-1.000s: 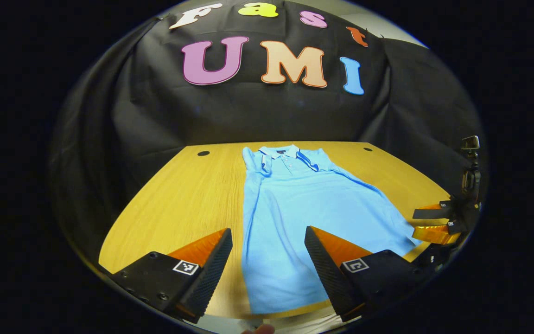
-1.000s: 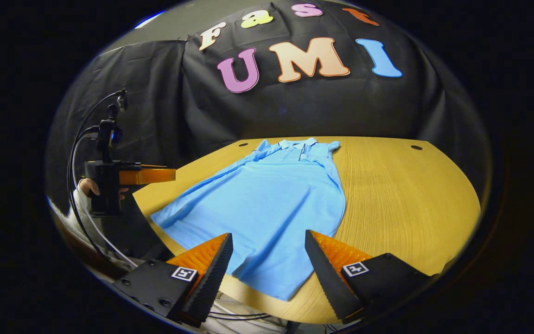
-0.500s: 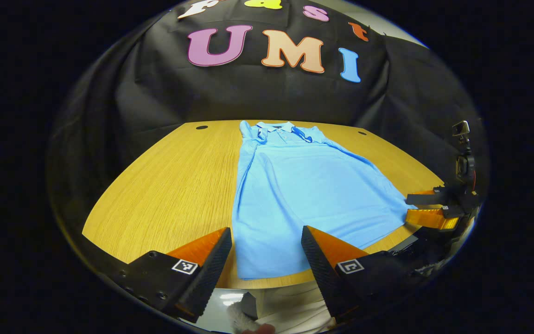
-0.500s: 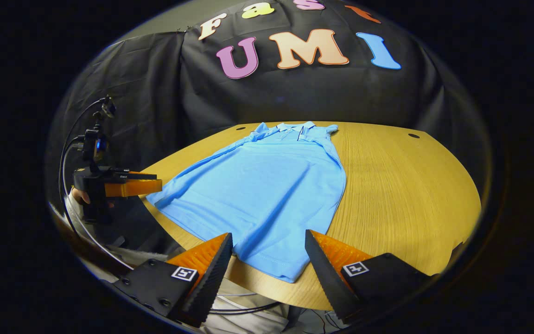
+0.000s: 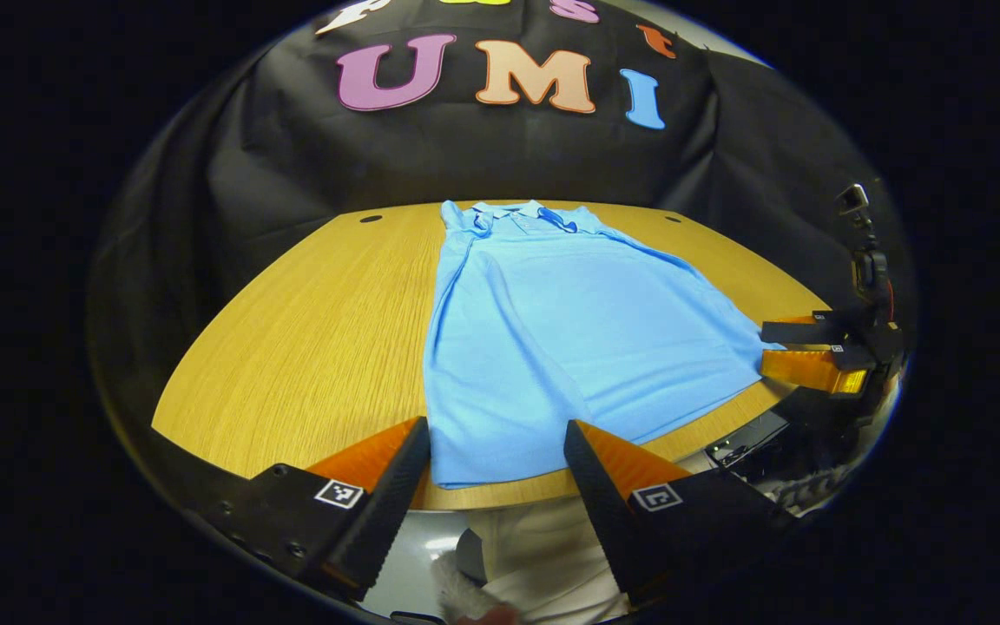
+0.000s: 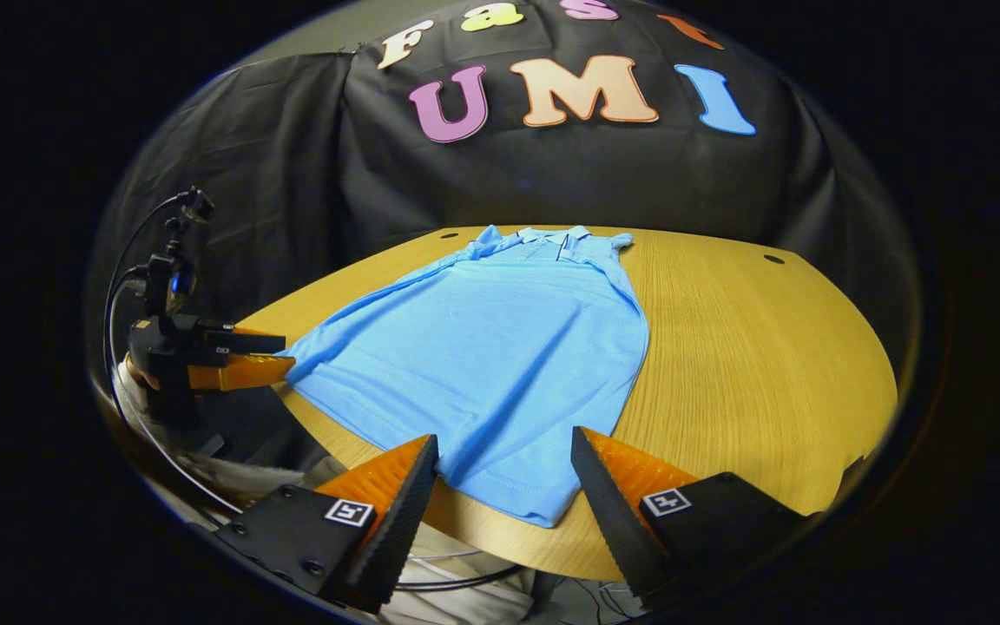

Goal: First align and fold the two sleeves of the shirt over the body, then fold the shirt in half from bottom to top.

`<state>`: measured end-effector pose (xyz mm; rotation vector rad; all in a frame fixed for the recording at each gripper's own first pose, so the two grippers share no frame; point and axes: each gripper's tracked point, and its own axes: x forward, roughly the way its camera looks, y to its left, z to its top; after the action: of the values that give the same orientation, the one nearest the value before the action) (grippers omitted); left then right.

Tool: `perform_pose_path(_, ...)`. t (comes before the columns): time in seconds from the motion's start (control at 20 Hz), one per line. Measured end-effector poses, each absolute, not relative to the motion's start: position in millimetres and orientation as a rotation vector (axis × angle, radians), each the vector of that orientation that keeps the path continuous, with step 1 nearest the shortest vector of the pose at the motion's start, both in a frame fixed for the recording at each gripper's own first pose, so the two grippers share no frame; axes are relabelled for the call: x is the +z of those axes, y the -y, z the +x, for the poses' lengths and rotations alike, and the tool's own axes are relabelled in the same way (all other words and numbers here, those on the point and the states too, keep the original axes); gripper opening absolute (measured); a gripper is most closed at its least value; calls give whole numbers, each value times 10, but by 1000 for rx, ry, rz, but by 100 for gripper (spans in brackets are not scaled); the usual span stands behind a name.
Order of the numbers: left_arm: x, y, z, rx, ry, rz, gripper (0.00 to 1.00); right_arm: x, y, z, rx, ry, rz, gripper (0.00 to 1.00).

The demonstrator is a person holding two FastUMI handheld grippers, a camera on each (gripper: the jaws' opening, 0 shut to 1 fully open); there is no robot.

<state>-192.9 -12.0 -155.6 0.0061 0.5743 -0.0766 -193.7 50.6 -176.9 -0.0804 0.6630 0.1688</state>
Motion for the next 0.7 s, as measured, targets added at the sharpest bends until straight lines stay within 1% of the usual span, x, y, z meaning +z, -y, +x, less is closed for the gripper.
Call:
perform_pose_path(0.1, -1568, 112, -1908, -61, -566, -3, 96, -1784, -489, -1949, 167, -661, -121, 96)
perform_pose_path(0.15, -1569, 144, -1894, -71, -563, -1, 96, -1779, -525, -1951, 182, -658, -117, 93)
perform_pose_path(0.2, -1563, 175, -1885, -84, -556, 6, 95, -1805, -560, -1955, 193, -663, -108, 89)
perform_pose_path(0.25, -1572, 195, -1892, -98, -556, 4, 91, -1793, -556, -1949, 196, -660, -109, 77)
perform_pose_path(0.3, -1561, 211, -1870, -106, -551, 4, 88, -1800, -558, -1939, 203, -662, -112, 74)
perform_pose_path(0.35, -1585, 240, -1858, -116, -552, 5, 78, -1812, -584, -1944, 214, -664, -100, 77)
perform_pose_path(0.4, -1587, 261, -1850, -126, -548, 11, 71, -1818, -595, -1949, 217, -665, -90, 68)
perform_pose_path(0.45, -1584, 298, -1851, -143, -544, 15, 65, -1805, -589, -1953, 219, -663, -87, 54)
perform_pose_path(0.5, -1588, 338, -1849, -163, -537, 22, 59, -1803, -591, -1956, 221, -658, -90, 54)
perform_pose_path(0.55, -1587, 390, -1853, -182, -532, 25, 45, -1795, -603, -1956, 227, -660, -80, 50)
perform_pose_path(0.6, -1582, 430, -1852, -199, -527, 20, 39, -1816, -599, -1941, 223, -662, -63, 36)
perform_pose_path(0.65, -1588, 443, -1851, -204, -526, 15, 22, -1816, -604, -1936, 223, -666, -52, 23)
perform_pose_path(0.7, -1584, 442, -1860, -211, -528, 16, 14, -1802, -601, -1948, 225, -663, -49, 23)
